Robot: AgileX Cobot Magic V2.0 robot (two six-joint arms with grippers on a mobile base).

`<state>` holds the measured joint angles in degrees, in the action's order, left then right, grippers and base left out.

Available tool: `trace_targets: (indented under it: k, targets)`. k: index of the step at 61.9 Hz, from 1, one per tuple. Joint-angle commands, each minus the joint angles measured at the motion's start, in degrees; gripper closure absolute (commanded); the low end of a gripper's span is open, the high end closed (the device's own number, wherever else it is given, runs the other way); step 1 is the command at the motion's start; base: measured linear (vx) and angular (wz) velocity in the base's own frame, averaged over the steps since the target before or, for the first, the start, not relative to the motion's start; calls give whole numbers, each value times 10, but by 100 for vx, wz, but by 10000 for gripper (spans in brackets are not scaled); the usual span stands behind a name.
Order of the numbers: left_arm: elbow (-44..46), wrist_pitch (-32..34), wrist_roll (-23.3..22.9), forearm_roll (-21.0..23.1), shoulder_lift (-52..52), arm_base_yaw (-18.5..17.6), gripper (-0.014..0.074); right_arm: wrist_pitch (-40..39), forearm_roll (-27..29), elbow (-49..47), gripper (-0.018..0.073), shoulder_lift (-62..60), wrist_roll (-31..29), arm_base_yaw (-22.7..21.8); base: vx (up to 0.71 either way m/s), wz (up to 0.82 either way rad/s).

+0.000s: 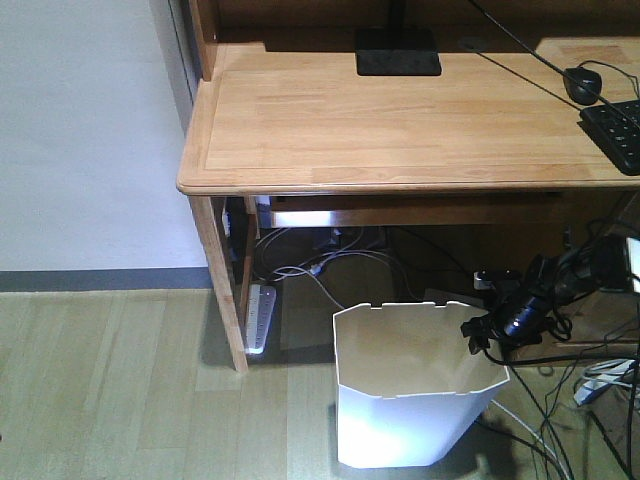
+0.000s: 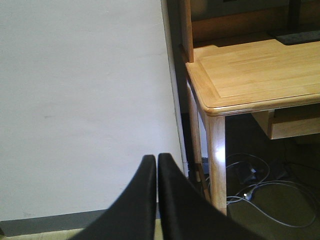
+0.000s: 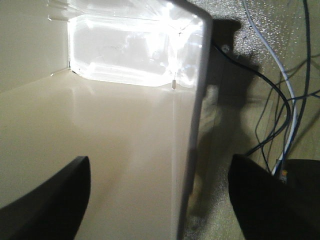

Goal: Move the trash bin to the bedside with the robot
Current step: 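Close the right gripper on the bin rim and pull it out from under the desk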

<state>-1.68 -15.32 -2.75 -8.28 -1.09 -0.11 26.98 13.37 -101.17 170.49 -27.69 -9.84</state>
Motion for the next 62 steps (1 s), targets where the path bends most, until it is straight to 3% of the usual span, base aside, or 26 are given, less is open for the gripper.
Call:
trace_targets:
  k: [1, 12, 20, 28, 37, 46, 62]
  targets:
    - [-16, 42, -5, 2, -5, -3, 602, 31, 3, -51, 21, -4, -7, -3, 0, 0]
    - [-16, 42, -5, 2, -5, -3, 602, 76, 16, -124, 50, 45, -7, -3, 0, 0]
    - [-16, 42, -5, 2, -5, -3, 602, 100, 38, -164, 146, 73, -24, -3, 0, 0]
    - [-16, 42, -5, 2, -5, -3, 602, 116, 82, -183, 316, 84, -69, -3, 0, 0]
    - [-16, 42, -5, 2, -5, -3, 602, 117, 162, -183, 576, 84, -117, -8, 0, 0]
    - [-16, 42, -5, 2, -5, -3, 602, 136, 252, -183, 570, 84, -170, -21, 0, -1]
    - [-16, 42, -5, 2, -5, -3, 602, 218, 308, -182, 566, 83, -220, -43, 0, 0]
